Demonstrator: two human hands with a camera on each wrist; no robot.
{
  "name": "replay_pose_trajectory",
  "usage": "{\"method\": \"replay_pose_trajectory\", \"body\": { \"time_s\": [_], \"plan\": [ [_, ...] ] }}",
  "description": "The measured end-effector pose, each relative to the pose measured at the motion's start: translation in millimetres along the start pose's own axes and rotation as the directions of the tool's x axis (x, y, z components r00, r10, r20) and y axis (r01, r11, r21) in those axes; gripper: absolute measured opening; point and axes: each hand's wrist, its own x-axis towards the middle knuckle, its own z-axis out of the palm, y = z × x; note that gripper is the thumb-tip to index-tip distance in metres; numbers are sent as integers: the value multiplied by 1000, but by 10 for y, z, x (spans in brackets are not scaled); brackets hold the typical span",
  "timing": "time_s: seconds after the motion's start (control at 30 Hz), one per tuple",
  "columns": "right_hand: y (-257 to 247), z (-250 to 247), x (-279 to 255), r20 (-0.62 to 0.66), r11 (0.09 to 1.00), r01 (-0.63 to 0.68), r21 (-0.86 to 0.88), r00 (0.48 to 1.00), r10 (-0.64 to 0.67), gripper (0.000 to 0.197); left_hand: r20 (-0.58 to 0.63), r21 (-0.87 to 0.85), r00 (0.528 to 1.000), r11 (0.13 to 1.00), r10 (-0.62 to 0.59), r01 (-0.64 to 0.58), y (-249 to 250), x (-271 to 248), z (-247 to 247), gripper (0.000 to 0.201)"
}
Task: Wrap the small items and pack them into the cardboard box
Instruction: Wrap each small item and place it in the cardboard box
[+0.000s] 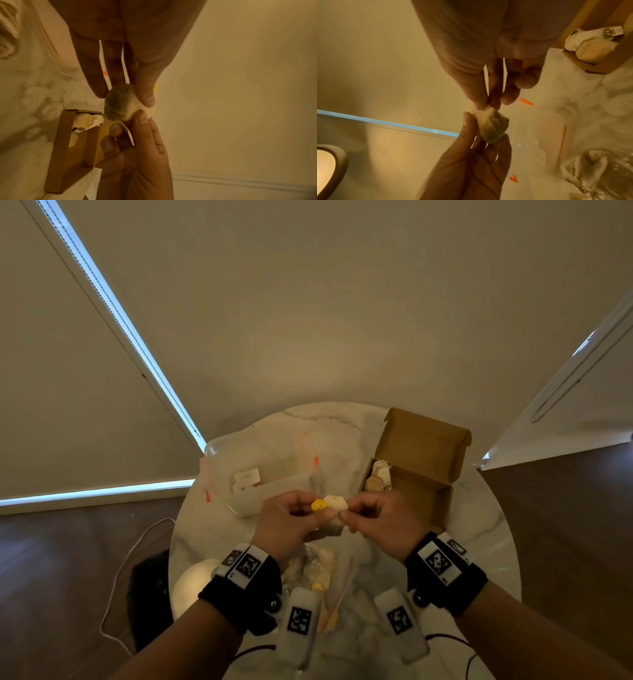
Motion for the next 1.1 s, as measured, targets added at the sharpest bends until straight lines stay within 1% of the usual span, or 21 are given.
{"method": "replay_pose_trajectory", "body": {
  "time_s": [0.07,0.13,0.2,0.27,0.33,0.37,0.43,0.5,0.6,0.67,0.73,0.83,0.9,0.97,1.03,1.1],
  "plan": [
    [-30,-17,-37,-40,1000,10,-17,999,-11,7,35,20,999,1000,-4,3,28,-54,10,20],
    [-66,-31,-68,-62,998,26,-56,998,-30,7,61,4,998,1000,-27,27,74,-102,11,20],
    [-100,-39,-84,-81,994,46,-103,995,-55,5,83,-5,995,998,-56,57,127,-135,2,25],
    [-126,-40,-86,-90,987,61,-149,993,-75,6,86,58,996,998,-28,23,176,-156,-6,21],
    [-154,-35,-83,-102,986,64,-153,992,-81,6,78,143,996,989,34,-45,211,-157,-12,9],
    [-171,-31,-81,-115,987,68,-145,990,-85,7,75,175,996,982,57,-69,233,-154,-9,5],
    [-201,-29,-68,-140,990,75,-118,986,-91,8,69,210,993,972,97,-109,277,-135,-5,5],
    [-233,-43,-49,-135,996,64,-55,988,-71,10,74,237,984,956,160,-173,345,-114,15,3],
    [-285,-57,-24,-25,999,40,37,999,-39,19,67,224,968,941,244,-252,457,-100,67,5],
    [-312,-57,-24,46,996,15,86,999,-19,18,59,197,960,939,274,-280,518,-78,91,4],
    [-325,-46,-43,71,987,-27,156,997,16,16,55,184,955,938,290,-295,566,-41,90,6],
    [-320,-54,-71,36,988,-52,148,998,47,8,47,151,955,943,294,-298,619,-3,81,8],
    [-325,-55,-95,15,985,-69,157,998,68,9,35,134,953,944,301,-303,646,-9,80,4],
    [-348,-66,-117,-6,975,-102,196,994,105,13,32,120,950,943,310,-311,658,-27,64,12],
    [-381,-88,-124,-36,968,-124,219,990,135,17,57,143,942,931,332,-336,656,-42,21,17],
    [-426,-136,-111,-76,963,-136,235,985,157,18,120,212,920,896,373,-391,639,-67,-28,16]
  ]
}}
